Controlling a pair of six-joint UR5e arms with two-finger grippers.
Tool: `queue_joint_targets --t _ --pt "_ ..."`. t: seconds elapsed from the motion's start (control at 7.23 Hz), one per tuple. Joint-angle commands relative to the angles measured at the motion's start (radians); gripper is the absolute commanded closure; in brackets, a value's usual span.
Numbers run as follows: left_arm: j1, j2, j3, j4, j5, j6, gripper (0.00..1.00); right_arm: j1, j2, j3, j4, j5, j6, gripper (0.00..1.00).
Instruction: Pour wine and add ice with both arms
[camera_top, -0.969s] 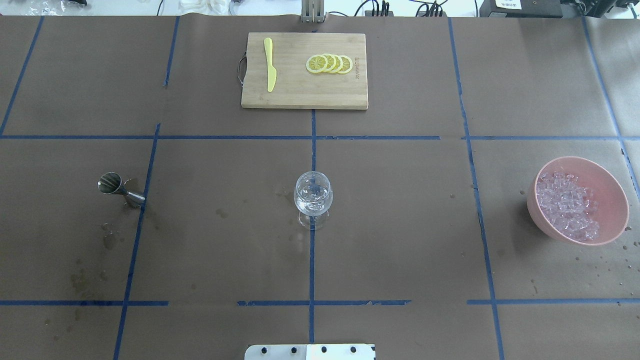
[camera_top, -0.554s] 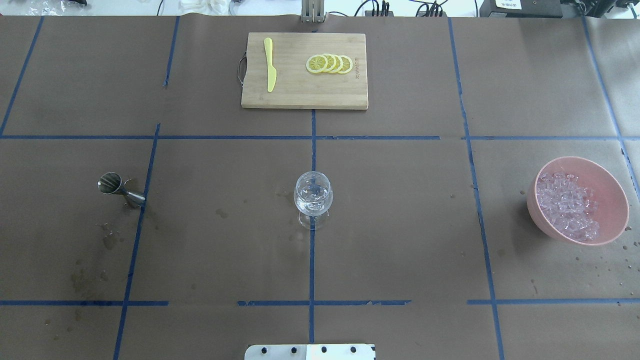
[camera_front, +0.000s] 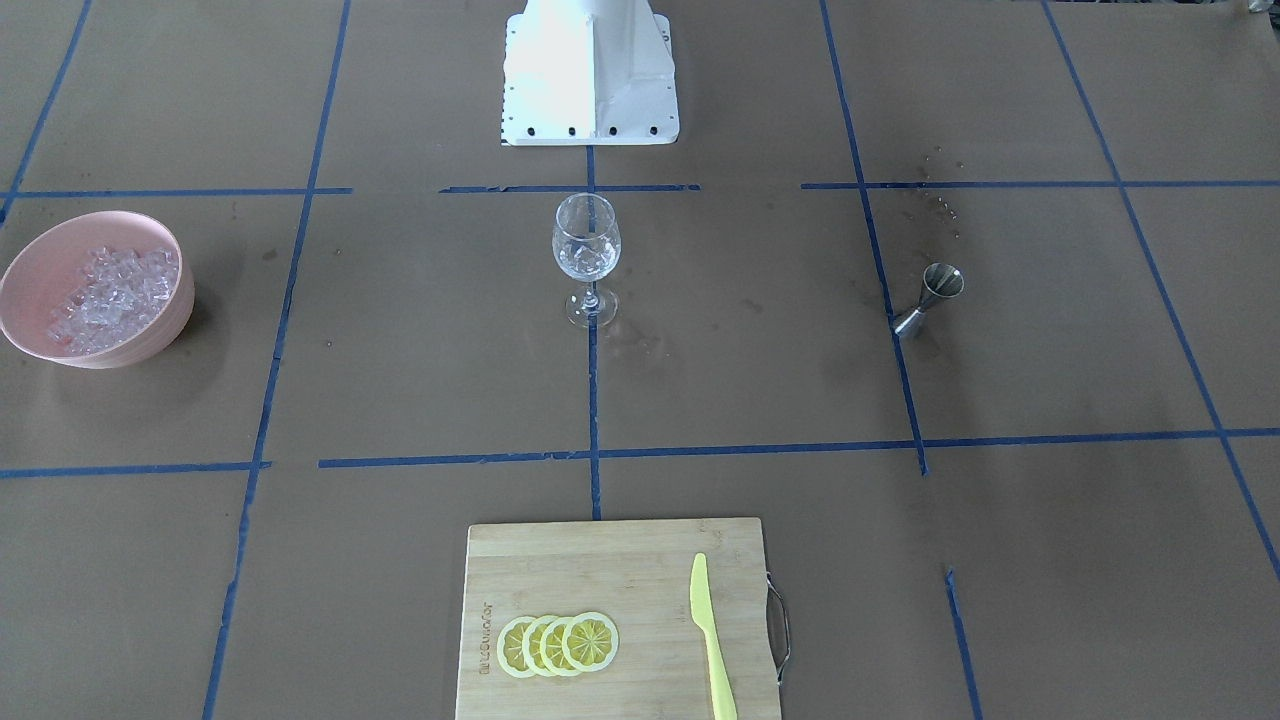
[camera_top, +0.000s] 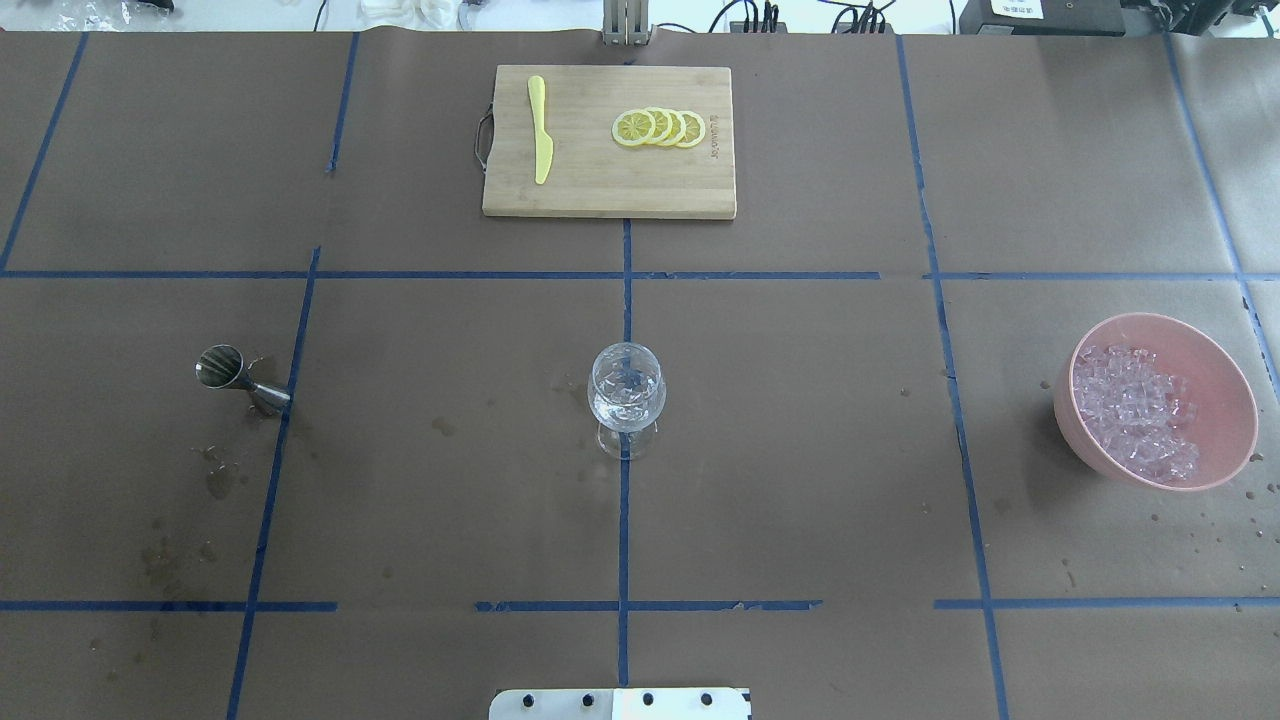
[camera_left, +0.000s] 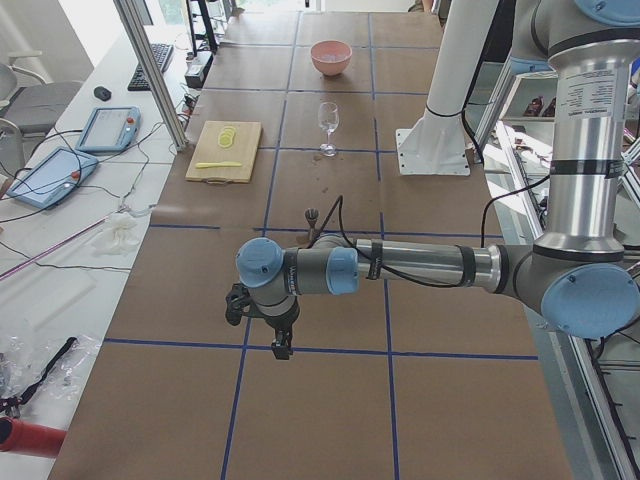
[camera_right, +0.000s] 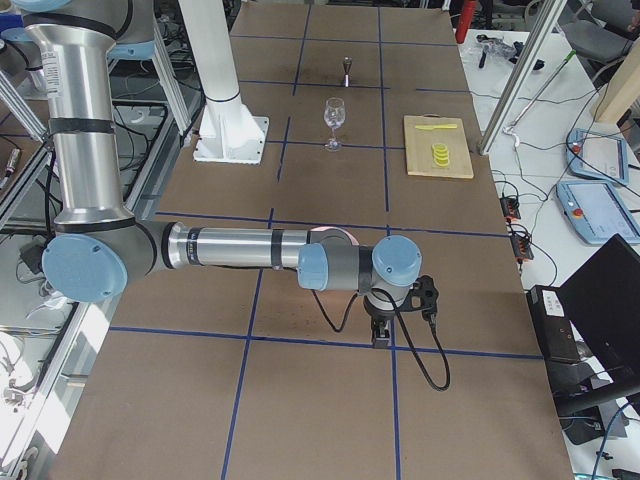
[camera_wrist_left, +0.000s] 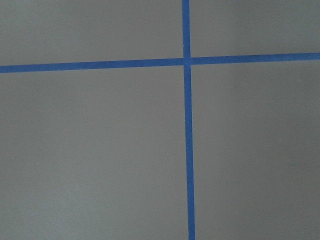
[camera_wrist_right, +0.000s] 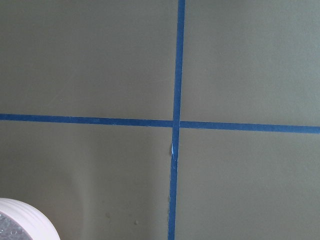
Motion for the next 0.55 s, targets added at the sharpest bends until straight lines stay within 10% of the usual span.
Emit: queue_joint_targets --t 0.0,0.42 --pt "0.001 0.000 -0.001 -0.002 -0.001 0.001 0.00 0.001 0.000 0.000 0.000 0.003 -0.001 0.00" --pt "0.002 0.000 0.004 -0.002 0.001 0.001 0.00 0.001 -0.001 -0.001 0.000 0.003 -0.001 0.00"
